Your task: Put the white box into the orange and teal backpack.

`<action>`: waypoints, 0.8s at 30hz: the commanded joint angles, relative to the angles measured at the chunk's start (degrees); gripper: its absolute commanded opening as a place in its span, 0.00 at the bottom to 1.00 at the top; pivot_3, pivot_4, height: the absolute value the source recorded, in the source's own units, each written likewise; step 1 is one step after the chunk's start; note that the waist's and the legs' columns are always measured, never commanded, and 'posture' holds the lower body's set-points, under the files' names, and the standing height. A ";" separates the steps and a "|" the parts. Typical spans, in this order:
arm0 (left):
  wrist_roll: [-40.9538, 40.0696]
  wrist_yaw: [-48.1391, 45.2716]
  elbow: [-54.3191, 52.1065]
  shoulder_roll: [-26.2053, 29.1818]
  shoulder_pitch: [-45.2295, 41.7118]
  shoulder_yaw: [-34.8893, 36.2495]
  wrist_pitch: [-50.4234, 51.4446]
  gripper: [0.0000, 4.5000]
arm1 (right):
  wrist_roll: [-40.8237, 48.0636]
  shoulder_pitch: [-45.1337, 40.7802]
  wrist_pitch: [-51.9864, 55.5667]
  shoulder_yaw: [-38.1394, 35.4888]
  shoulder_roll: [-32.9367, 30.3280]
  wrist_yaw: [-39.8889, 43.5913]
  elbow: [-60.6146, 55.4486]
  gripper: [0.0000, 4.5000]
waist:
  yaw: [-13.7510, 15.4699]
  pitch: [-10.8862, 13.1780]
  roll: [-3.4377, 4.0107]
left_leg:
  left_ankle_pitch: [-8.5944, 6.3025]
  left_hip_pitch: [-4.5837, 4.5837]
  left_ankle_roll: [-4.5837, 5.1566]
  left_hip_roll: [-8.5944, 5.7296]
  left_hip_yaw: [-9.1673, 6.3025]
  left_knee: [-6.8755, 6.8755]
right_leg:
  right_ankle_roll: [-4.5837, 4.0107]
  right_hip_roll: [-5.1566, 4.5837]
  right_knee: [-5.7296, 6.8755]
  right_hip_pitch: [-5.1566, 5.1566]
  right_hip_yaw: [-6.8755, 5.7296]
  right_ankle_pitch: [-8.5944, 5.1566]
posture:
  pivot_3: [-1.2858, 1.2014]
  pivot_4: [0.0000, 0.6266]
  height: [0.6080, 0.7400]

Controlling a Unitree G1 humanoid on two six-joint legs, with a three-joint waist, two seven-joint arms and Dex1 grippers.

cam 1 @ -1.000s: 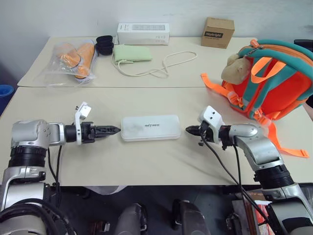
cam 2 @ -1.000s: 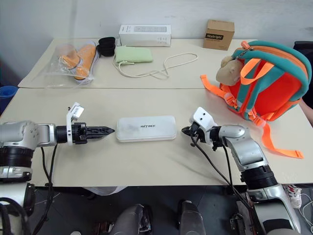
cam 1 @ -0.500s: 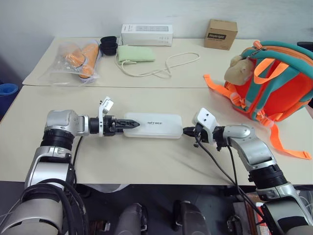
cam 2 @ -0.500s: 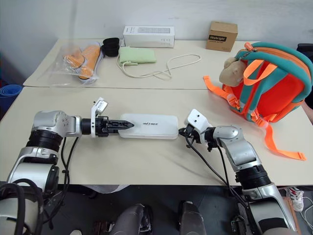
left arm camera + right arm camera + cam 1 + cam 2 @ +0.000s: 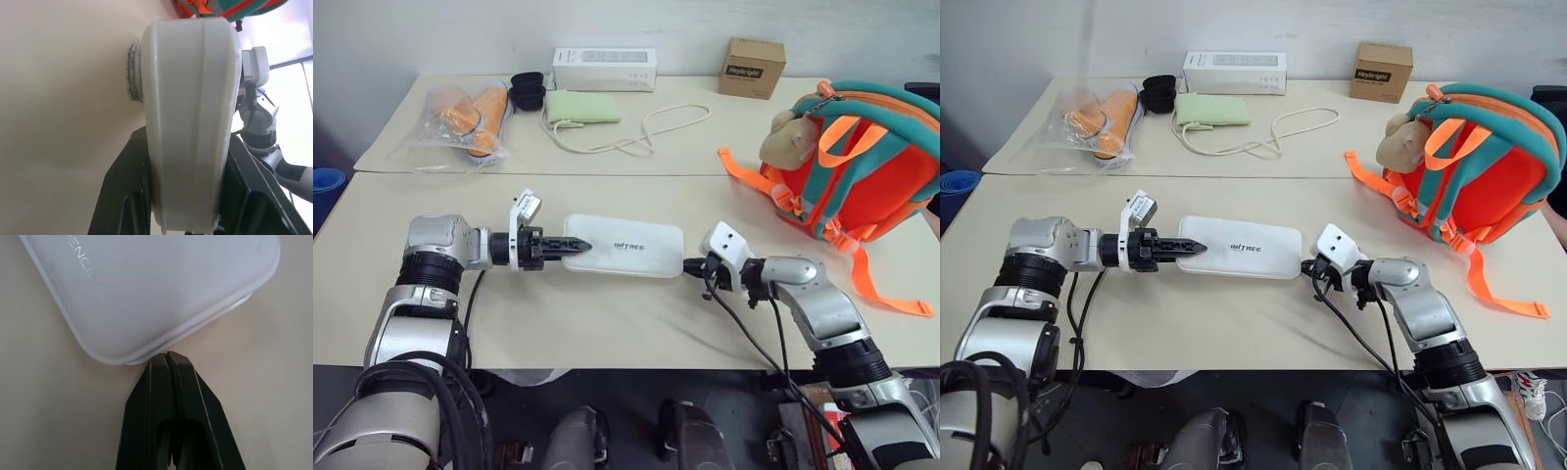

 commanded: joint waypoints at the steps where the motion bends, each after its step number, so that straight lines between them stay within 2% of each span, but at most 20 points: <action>1: -7.75 -4.60 -7.29 0.02 1.08 4.81 3.21 0.28 | 3.49 1.66 -0.15 -1.63 -0.86 2.28 -6.96 0.00 | -0.02 0.01 -0.01 | -0.01 -0.01 -0.01 0.00 0.00 -0.01 | -0.01 0.01 0.00 -0.02 0.02 -0.01 | 0.52 0.24 1.00; 6: -12.41 -0.75 -12.49 0.32 3.07 11.56 6.81 0.28 | 8.30 8.64 7.00 -10.84 -6.02 1.09 -14.72 0.00 | 0.24 0.02 -0.03 | -0.02 -0.07 -0.01 0.01 -0.04 0.03 | -0.02 0.00 -0.02 -0.03 0.04 -0.01 | 0.52 0.24 1.00; 7: -13.01 0.91 -13.38 0.16 3.38 13.25 7.39 0.28 | 10.09 10.58 8.52 -13.73 -7.28 1.40 -16.13 0.04 | 0.38 0.03 -0.05 | -0.02 -0.07 0.01 0.01 -0.09 0.07 | -0.02 0.00 -0.03 0.02 0.06 -0.01 | 0.52 0.24 1.00; 9: -14.80 4.50 -17.69 -0.02 4.99 17.40 8.24 0.28 | 14.73 15.03 12.42 -22.01 -10.90 3.16 -18.57 0.14 | 0.36 0.03 -0.05 | -0.03 -0.08 0.05 0.00 -0.14 0.07 | -0.01 -0.05 -0.06 0.05 0.13 -0.01 | 0.52 0.24 1.00; 12: -17.59 11.03 -24.29 -0.88 6.57 24.33 10.58 0.28 | 19.55 18.19 16.86 -32.78 -15.32 3.89 -17.78 0.37 | 0.33 0.07 -0.12 | -0.05 -0.08 0.09 0.00 -0.13 0.05 | -0.01 -0.07 -0.08 0.06 0.37 -0.01 | 0.52 0.24 1.00; 16: -20.05 18.13 -32.80 -1.50 8.66 29.07 13.42 0.28 | 22.49 15.43 20.28 -41.80 -18.66 1.23 -10.54 0.67 | 0.09 0.08 -0.14 | -0.07 0.04 0.07 0.05 -0.10 0.03 | 0.00 -0.06 -0.08 0.11 0.45 0.00 | 0.52 0.24 1.00; 20: -23.89 22.05 -39.89 -2.27 10.21 32.04 14.60 0.28 | 23.50 8.45 20.72 -44.20 -19.66 -2.15 -0.69 0.96 | 0.11 0.09 -0.14 | -0.07 0.08 0.00 0.08 -0.04 -0.02 | -0.01 -0.03 -0.07 0.09 0.54 0.00 | 0.52 0.24 1.00; 21: -24.61 23.08 -41.26 -2.62 10.41 32.48 14.60 0.28 | 23.51 6.30 20.49 -43.69 -19.25 -3.08 1.43 0.99 | 0.11 0.09 -0.14 | -0.07 0.08 -0.01 0.10 -0.04 -0.02 | -0.01 0.01 -0.08 0.08 0.54 -0.01 | 0.52 0.24 1.00; 24: -26.65 25.61 -44.32 -3.72 10.80 33.09 14.59 0.28 | 20.70 0.24 16.76 -39.74 -17.31 -6.83 7.92 0.99 | 0.09 0.09 -0.14 | -0.07 0.08 -0.01 0.08 0.01 -0.01 | -0.01 0.03 -0.08 0.06 0.58 -0.01 | 0.52 0.24 1.00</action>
